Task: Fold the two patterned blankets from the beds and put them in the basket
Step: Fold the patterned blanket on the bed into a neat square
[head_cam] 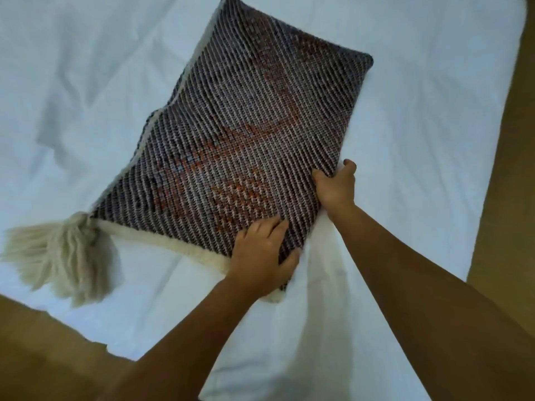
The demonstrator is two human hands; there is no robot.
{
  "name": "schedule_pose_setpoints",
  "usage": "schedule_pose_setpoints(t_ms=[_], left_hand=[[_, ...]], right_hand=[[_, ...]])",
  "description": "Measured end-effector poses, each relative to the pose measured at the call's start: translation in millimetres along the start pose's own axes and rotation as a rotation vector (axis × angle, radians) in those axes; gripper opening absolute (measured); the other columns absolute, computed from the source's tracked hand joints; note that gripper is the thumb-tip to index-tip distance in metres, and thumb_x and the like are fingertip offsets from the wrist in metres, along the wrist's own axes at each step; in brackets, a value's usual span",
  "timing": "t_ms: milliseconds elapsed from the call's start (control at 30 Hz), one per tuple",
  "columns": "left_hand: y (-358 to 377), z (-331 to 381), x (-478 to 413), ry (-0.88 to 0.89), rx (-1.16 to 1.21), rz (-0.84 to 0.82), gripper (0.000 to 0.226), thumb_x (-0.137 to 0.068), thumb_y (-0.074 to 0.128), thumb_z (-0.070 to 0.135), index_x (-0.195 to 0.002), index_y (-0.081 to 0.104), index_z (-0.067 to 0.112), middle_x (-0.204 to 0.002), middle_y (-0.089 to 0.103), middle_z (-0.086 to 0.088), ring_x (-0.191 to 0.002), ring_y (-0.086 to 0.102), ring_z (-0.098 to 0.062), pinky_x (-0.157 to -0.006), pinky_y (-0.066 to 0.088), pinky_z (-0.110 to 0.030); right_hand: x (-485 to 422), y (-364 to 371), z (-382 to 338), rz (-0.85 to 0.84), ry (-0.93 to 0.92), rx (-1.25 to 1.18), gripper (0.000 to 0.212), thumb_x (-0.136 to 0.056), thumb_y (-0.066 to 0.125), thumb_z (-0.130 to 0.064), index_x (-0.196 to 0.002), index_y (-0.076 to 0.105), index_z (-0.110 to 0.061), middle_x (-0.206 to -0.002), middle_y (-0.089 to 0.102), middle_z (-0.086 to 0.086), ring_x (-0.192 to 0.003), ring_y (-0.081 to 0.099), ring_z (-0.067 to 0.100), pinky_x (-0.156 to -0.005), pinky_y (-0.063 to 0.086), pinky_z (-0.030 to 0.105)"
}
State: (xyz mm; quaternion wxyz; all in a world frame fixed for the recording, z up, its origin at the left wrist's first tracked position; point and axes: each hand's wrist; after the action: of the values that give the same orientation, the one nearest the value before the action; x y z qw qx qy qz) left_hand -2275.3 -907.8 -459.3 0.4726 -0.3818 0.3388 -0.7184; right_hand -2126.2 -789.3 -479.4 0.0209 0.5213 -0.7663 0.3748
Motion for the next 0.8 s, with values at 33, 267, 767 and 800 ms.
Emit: schedule_pose_setpoints(t_ms=[33,267,767,800], left_hand=[[-6,-3,-9,0.019,-0.017,0.031,0.058,-0.091,0.038,0.047,-0.142,0.033,0.020,-0.149,0.035,0.001,-0.138,0.026,-0.016,-0.110,0.020,-0.039],[-33,-47,-98,-0.047,-0.248,-0.012,0.058,-0.097,0.015,0.044,-0.148,0.000,0.019,-0.158,-0.004,-0.001,-0.144,-0.012,-0.019,-0.112,-0.012,-0.045],[-103,-121,-354,0.220,-0.379,-0.090,0.070,-0.090,0.011,0.061,-0.147,-0.005,0.023,-0.157,-0.008,0.000,-0.144,-0.011,-0.017,-0.111,-0.014,-0.040],[-108,-123,-370,0.249,-0.399,-0.091,0.073,-0.089,0.012,0.063,-0.147,-0.004,0.023,-0.158,-0.006,0.000,-0.144,-0.010,-0.018,-0.111,-0.013,-0.041]], right_hand=[[4,-1,-2,0.064,-0.058,0.070,0.075,-0.083,0.061,-0.033,-0.142,0.021,-0.009,-0.140,0.037,0.016,-0.125,0.042,0.032,-0.100,0.037,0.038],[6,22,0,-0.102,-0.625,0.834,0.069,-0.096,0.026,-0.048,-0.148,-0.001,-0.013,-0.158,-0.006,0.011,-0.145,-0.009,0.024,-0.115,-0.008,0.040],[-167,33,-79,-0.068,-0.438,0.913,0.068,-0.094,0.017,-0.056,-0.148,-0.008,-0.024,-0.158,-0.011,0.007,-0.145,-0.011,0.020,-0.112,-0.011,0.034],[-178,32,-84,-0.068,-0.455,0.933,0.071,-0.092,0.020,-0.059,-0.148,-0.008,-0.024,-0.158,-0.010,0.008,-0.145,-0.010,0.022,-0.113,-0.009,0.035]])
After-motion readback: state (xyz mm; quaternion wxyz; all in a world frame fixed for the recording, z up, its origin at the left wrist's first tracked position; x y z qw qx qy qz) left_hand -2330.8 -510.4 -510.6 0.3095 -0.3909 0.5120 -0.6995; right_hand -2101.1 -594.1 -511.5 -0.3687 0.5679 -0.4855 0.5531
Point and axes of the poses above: each hand's wrist, its own x-axis away from the middle knuckle, its own y-axis out of the palm, z = x × y
